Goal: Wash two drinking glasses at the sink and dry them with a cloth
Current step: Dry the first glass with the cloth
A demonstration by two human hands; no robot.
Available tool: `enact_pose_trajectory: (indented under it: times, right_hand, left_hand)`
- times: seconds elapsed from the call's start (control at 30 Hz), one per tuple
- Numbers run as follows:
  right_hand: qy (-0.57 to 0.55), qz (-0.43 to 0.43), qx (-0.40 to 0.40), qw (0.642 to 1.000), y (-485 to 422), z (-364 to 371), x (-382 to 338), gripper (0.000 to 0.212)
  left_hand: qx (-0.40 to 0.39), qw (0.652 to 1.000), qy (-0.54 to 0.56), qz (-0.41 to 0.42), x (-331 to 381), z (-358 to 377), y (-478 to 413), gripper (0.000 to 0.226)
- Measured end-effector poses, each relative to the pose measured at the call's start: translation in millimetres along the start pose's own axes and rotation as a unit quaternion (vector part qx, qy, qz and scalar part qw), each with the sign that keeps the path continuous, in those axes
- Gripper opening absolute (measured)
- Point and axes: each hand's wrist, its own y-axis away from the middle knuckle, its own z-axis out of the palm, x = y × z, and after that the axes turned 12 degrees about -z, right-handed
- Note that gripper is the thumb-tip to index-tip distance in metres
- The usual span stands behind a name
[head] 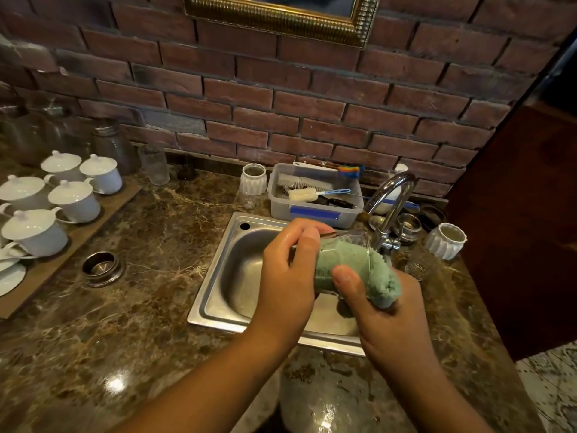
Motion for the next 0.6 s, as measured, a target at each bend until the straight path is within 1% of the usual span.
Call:
enact_pose_trajectory:
  times: [0.03, 0.07, 0.1, 0.17, 0.2, 0.23, 0.27, 0.3, 0.33, 0.37, 0.4, 0.43, 0.47, 0.5, 0.53, 0.57, 0.6]
  right_hand:
    - [0.048, -0.046, -0.023, 0.998, -0.4, -2.1, 2.5, 0.011]
    - [0.096, -0.092, -0.054, 0.990, -0.3, -4.9, 5.2, 0.012]
    - [0.143, -0.134, -0.087, 0.977, 0.1, -8.7, 8.6, 0.016]
    - [0.230, -0.197, -0.152, 0.941, 1.4, -18.4, 15.4, 0.021]
    - [0.260, -0.212, -0.177, 0.925, 1.7, -22.3, 17.7, 0.024]
    - [0.271, -0.212, -0.191, 0.919, 1.9, -25.0, 18.4, 0.028]
    - [0.259, -0.199, -0.194, 0.925, 2.5, -25.9, 18.8, 0.030]
    - [0.231, -0.177, -0.188, 0.938, 3.0, -24.4, 18.1, 0.029]
    - [0.189, -0.149, -0.174, 0.955, 5.0, -20.4, 16.4, 0.026]
    - [0.140, -0.112, -0.145, 0.973, 6.7, -13.9, 14.2, 0.020]
    - [0.077, -0.053, -0.097, 0.991, 7.0, -5.9, 10.3, 0.016]
    - [-0.008, 0.040, -0.026, 0.999, 5.0, 1.6, 5.1, 0.016]
    - [-0.131, 0.154, 0.050, 0.978, 1.6, 7.3, 0.9, 0.021]
    - [-0.252, 0.251, 0.113, 0.928, -0.4, 10.6, 1.9, 0.032]
    - [-0.348, 0.309, 0.152, 0.872, -2.3, 11.6, 4.7, 0.041]
    - [-0.409, 0.337, 0.165, 0.832, -5.4, 10.0, 6.6, 0.046]
    - [-0.440, 0.346, 0.161, 0.813, -8.6, 7.9, 7.0, 0.048]
  left_hand:
    - [-0.005, 0.999, 0.024, -0.030, 2.6, 0.9, 0.0, 0.025]
    - [-0.013, 0.994, 0.055, -0.091, 6.7, 0.1, -1.2, 0.024]
    - [-0.025, 0.980, 0.083, -0.177, 11.5, -1.3, -2.7, 0.023]
    - [-0.057, 0.930, 0.118, -0.343, 17.6, -5.3, -6.4, 0.024]
    - [-0.063, 0.907, 0.129, -0.395, 18.7, -6.8, -7.4, 0.024]
    - [-0.057, 0.897, 0.137, -0.417, 17.8, -7.0, -8.0, 0.024]
    - [-0.048, 0.897, 0.142, -0.416, 15.4, -5.3, -8.3, 0.024]
    - [-0.035, 0.906, 0.143, -0.397, 12.0, -3.1, -8.4, 0.025]
    - [-0.016, 0.923, 0.142, -0.357, 7.4, -0.7, -8.6, 0.025]
    - [0.003, 0.950, 0.122, -0.287, 3.4, 1.3, -7.8, 0.025]
    - [0.017, 0.979, 0.077, -0.186, -0.2, 2.0, -6.6, 0.025]
    - [0.031, 0.998, 0.005, -0.060, -3.4, 0.8, -5.6, 0.024]
    - [0.043, 0.993, -0.086, 0.076, -6.5, -3.2, -6.2, 0.025]
    - [0.042, 0.962, -0.178, 0.201, -9.0, -9.3, -7.7, 0.026]
    - [0.034, 0.917, -0.259, 0.302, -10.0, -15.2, -9.7, 0.027]
    - [0.024, 0.875, -0.315, 0.366, -10.1, -20.0, -12.2, 0.028]
    - [0.012, 0.856, -0.336, 0.393, -9.1, -22.6, -14.2, 0.029]
